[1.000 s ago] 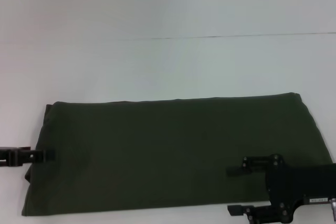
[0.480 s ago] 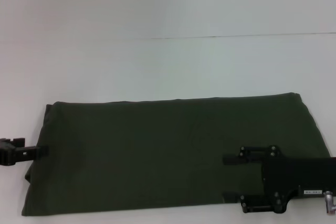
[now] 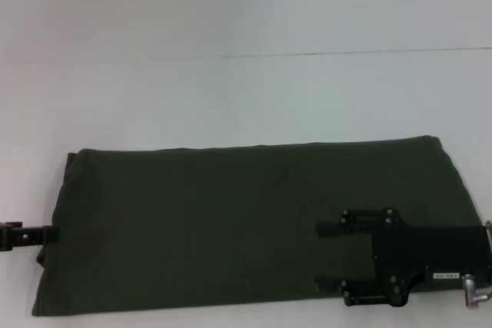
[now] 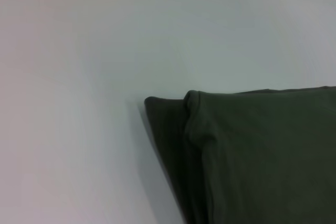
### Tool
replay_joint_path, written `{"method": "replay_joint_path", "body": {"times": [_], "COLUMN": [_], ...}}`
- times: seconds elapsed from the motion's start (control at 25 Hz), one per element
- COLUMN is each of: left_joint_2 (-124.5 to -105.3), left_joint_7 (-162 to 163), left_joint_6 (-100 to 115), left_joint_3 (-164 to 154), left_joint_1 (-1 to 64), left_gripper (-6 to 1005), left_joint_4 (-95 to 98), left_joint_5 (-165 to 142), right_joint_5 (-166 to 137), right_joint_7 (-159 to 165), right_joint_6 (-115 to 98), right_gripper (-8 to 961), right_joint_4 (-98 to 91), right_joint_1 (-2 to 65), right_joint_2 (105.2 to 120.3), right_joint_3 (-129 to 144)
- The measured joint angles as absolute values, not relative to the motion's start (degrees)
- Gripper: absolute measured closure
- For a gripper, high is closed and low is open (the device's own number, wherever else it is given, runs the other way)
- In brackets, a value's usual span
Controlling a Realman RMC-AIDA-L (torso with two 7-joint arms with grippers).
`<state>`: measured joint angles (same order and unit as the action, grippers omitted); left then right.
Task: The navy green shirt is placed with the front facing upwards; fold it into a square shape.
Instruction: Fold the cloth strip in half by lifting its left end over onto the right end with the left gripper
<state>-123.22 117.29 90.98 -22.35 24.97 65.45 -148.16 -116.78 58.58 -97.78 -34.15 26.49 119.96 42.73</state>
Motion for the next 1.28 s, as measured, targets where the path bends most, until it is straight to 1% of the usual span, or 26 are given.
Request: {"method": "replay_joint_path", "body": {"times": [0.36, 0.8, 0.92, 1.0, 1.2, 1.28], "left_joint_2": [-123.61, -123.27, -122.49, -121.63, -118.41, -118.15], "left_joint_7": [117.10, 116.83, 118.47, 120.01, 123.55, 124.74], "left_joint_6": [87.84, 86.66, 87.36, 88.12, 92.44, 92.77], "left_joint_3": [-22.59, -22.35, -20.63, -18.20, -12.15, -11.77], "left_joint_1": [25.12, 25.79, 26.35, 26.94, 28.85, 29.18], "left_gripper": [169, 170, 170, 171, 172, 175], "left_joint_4": [62.16, 59.36, 58.71, 58.37, 55.55, 55.13], "left_joint_5": [-147.42, -146.98, -146.59, -146.56, -148.07, -149.14], "right_joint_5": [-116.71, -116.73, -116.72, -116.71, -116.71, -116.71], "right_joint_7": [58.53, 58.53, 58.53, 58.53, 58.53, 58.53], "right_joint_6": [-97.19, -96.16, -96.12, -96.11, -95.99, -95.89], "right_gripper": [206, 206, 206, 206, 206, 206], "right_joint_4": [-33.91, -33.30, -33.30, -33.30, -33.30, -33.31], "right_joint_1": [26.93, 27.32, 27.33, 27.33, 27.33, 27.33], "right_joint_2": [119.97, 119.97, 119.97, 119.97, 119.97, 119.97], "right_joint_3": [42.91, 42.89, 42.89, 42.89, 42.89, 42.89]}}
